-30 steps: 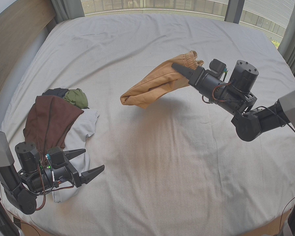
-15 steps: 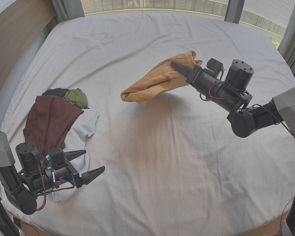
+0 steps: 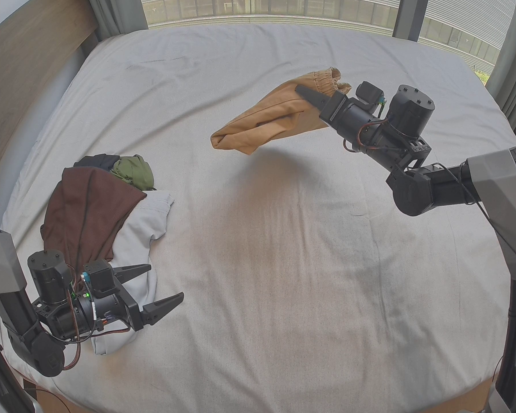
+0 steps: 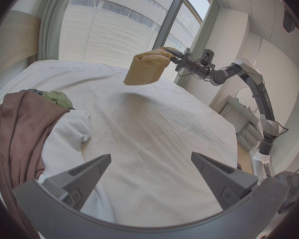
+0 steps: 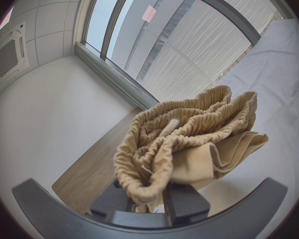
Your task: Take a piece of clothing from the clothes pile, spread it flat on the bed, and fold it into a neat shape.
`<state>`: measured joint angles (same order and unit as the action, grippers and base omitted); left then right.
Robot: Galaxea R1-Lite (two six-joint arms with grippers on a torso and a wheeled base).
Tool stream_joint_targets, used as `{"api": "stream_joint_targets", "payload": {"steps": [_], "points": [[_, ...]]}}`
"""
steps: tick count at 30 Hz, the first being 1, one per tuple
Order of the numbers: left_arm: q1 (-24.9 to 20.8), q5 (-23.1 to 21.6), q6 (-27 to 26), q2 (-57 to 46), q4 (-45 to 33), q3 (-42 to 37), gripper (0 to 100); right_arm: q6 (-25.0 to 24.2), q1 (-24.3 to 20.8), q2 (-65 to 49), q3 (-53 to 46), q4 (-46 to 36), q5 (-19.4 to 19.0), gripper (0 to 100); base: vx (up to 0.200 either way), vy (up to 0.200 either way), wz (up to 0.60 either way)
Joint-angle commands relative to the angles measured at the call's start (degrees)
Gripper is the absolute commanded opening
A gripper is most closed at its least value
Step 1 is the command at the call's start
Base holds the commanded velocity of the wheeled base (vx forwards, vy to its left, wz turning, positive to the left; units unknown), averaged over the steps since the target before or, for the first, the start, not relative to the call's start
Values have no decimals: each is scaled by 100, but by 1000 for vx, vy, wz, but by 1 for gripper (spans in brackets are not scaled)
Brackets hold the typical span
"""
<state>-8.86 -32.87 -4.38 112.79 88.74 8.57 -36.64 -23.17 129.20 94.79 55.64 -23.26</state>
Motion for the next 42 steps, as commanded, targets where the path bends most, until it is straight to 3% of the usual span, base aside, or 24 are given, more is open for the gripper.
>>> {"api": "stream_joint_targets", "payload": {"steps": [1, 11, 25, 42], "points": [[-1, -1, -2, 6, 3, -4, 100, -1, 50, 255, 382, -88, 6, 0, 0, 0, 0], [7, -9, 7, 6, 3, -75, 100, 8, 305, 1319, 804, 52, -12, 0, 0, 0, 0], [-10, -9, 7, -2, 3, -119, 100, 202, 428, 739, -1965, 1327, -3, 0, 0, 0, 0], [-10, -9, -2, -2, 3, -136, 100, 342, 542, 1011, -2668, 1916, 6, 0, 0, 0, 0]]}}
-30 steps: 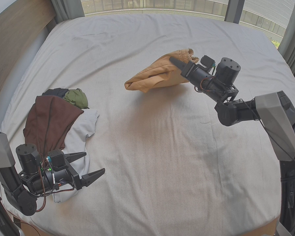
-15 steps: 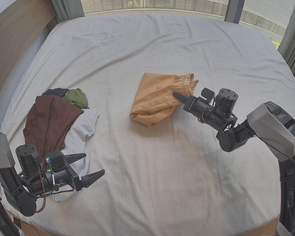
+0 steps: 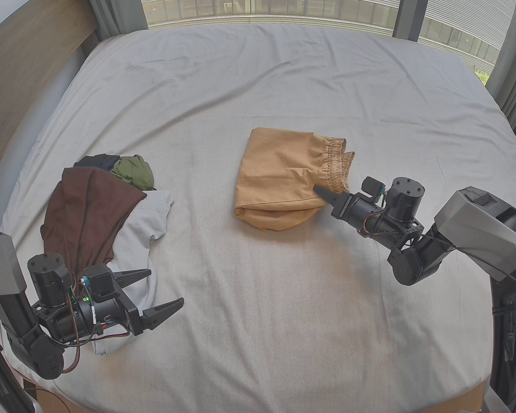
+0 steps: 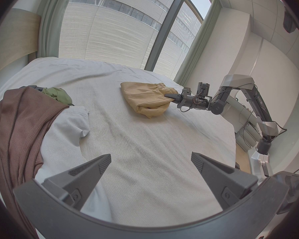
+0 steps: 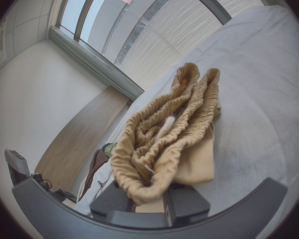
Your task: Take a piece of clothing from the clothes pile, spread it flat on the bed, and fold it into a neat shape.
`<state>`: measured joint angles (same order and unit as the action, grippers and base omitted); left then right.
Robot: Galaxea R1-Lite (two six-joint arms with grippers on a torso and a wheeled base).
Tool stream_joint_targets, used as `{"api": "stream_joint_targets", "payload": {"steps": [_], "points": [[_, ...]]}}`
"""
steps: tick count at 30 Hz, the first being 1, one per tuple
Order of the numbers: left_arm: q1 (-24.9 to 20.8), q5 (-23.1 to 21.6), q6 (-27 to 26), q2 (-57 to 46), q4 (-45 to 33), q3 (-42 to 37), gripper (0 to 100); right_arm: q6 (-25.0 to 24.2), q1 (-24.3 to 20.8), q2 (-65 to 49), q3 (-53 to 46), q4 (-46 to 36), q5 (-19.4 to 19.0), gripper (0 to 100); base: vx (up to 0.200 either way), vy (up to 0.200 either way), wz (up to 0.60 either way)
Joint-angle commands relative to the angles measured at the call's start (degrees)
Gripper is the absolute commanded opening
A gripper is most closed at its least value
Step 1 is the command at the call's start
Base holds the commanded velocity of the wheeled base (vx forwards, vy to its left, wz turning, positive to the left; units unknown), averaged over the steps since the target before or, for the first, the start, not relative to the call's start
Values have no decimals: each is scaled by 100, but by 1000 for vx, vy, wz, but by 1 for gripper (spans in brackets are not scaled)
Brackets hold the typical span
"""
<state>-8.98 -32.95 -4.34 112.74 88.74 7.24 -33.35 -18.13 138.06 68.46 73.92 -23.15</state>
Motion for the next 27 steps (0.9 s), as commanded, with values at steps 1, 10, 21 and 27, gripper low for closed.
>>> {"api": "stream_joint_targets", "payload": {"steps": [1, 10, 21, 27], "points": [[2, -1, 3, 11, 3, -3, 100, 13, 37, 134, -44, 96, -5, 0, 0, 0, 0], [-24, -1, 3, 3, 3, -3, 100, 83, 20, 28, -290, 219, -5, 100, 0, 0, 0], [-16, -1, 3, -15, 3, -3, 100, 690, -68, -429, -1318, 386, -14, 100, 0, 0, 0], [2, -1, 3, -15, 3, 5, 100, 936, -103, -824, -2135, 368, -14, 100, 0, 0, 0]]}}
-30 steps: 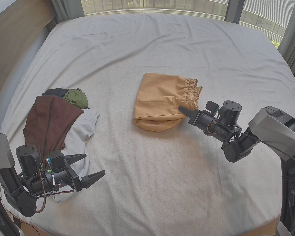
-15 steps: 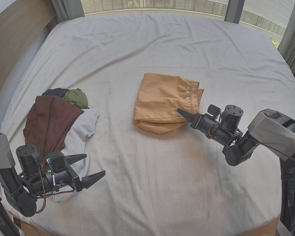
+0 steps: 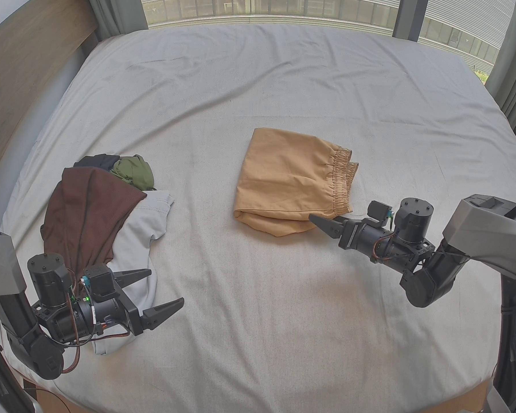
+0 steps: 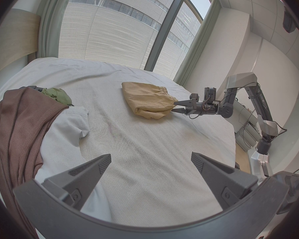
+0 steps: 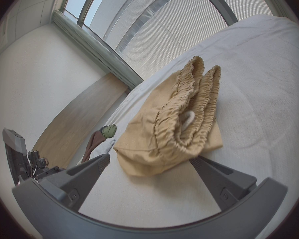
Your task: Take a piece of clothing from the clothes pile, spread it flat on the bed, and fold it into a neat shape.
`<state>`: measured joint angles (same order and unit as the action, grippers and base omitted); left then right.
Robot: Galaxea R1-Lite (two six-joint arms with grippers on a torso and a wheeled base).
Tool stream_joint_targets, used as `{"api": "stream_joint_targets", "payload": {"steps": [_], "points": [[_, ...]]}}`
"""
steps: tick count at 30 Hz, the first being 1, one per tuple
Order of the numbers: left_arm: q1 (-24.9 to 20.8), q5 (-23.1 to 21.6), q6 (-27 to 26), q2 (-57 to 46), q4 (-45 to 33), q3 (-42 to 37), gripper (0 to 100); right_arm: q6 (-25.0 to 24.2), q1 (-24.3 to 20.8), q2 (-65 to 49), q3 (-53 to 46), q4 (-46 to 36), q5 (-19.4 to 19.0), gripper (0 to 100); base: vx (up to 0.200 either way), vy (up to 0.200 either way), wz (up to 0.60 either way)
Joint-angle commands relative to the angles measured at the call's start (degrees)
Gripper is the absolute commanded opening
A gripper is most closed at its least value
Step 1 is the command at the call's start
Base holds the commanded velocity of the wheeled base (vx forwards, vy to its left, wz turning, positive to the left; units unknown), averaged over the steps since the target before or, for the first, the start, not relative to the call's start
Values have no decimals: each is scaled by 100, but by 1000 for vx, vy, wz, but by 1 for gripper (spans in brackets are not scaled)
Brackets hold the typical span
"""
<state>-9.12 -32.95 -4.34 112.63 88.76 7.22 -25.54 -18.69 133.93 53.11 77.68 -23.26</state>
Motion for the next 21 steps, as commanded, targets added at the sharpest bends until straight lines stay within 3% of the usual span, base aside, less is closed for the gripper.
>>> {"api": "stream_joint_targets", "payload": {"steps": [1, 7, 14, 21], "points": [[15, -1, 3, 5, 1, 17, 100, 190, -109, -464, -741, -7, -3, 100, 0, 0, 0], [15, -1, -5, 22, 1, 34, 100, 453, -724, -815, -1383, 10, -3, 100, 0, 0, 0], [24, -1, 3, -4, 1, 17, 100, 453, -1462, -1299, -1304, 2, -12, 100, 0, 0, 0], [7, -1, -5, 13, 1, 17, 100, 348, -1251, -1299, -258, -60, -135, 100, 0, 0, 0]]}}
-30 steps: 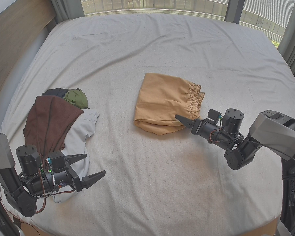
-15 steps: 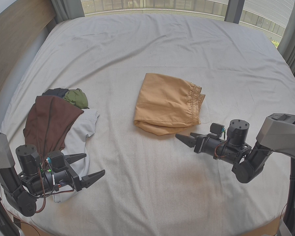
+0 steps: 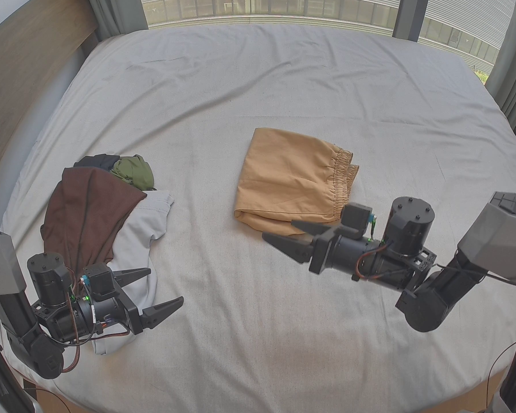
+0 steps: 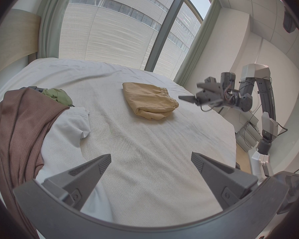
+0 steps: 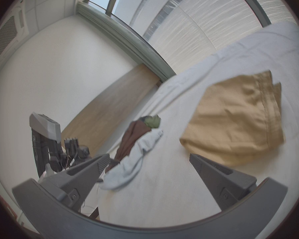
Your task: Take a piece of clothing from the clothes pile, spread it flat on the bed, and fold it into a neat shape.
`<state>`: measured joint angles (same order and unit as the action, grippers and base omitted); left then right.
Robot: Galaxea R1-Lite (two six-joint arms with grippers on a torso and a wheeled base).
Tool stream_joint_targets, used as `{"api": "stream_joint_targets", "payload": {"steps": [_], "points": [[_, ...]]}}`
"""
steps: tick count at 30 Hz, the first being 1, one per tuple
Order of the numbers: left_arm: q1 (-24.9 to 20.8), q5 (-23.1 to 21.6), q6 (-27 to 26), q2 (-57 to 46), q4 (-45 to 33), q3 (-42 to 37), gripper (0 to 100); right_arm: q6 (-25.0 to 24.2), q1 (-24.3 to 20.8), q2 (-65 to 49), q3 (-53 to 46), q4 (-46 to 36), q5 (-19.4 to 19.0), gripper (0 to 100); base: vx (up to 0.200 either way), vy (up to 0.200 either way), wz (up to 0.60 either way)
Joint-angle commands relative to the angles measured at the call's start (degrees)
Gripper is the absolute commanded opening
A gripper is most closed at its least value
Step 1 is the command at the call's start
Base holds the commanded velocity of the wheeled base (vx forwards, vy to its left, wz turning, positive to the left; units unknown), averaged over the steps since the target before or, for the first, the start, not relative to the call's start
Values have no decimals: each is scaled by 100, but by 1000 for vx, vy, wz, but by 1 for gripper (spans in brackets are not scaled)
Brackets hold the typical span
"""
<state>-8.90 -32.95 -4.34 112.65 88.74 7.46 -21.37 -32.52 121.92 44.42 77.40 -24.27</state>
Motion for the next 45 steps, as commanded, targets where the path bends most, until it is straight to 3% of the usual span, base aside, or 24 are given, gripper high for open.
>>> {"api": "stream_joint_targets", "payload": {"steps": [1, 10, 20, 37, 40, 43, 44, 45], "points": [[-24, -1, -5, 11, 3, -8, 100, -166, 343, -28, 884, -58, -34, 100, 0, 0, 0], [-24, -1, -5, 29, 3, -8, 100, -552, 1292, 781, 2501, -594, -16, 100, 0, 0, 0], [-24, -1, -5, 20, 3, -17, 100, -570, 1626, 1783, 3907, -1315, 54, 100, 0, 0, 0], [11, -1, 3, -33, 3, -43, 100, -552, 1723, 2310, 3846, -1157, 221, 100, 0, 0, 0], [-7, -10, 65, -103, 3, -25, 100, -552, 1662, 1475, 3143, -972, 239, 100, 0, 0, 0], [-7, -10, 65, -103, 3, -25, 100, -552, 1662, 1475, 3143, -972, 239, 100, 0, 0, 0], [-165, -10, 346, -411, 3, -17, 100, -473, 1539, 227, 2088, -955, 247, 100, 0, 0, 0], [-165, -10, 346, -411, 3, -17, 100, -473, 1539, 227, 2088, -955, 247, 100, 0, 0, 0]]}}
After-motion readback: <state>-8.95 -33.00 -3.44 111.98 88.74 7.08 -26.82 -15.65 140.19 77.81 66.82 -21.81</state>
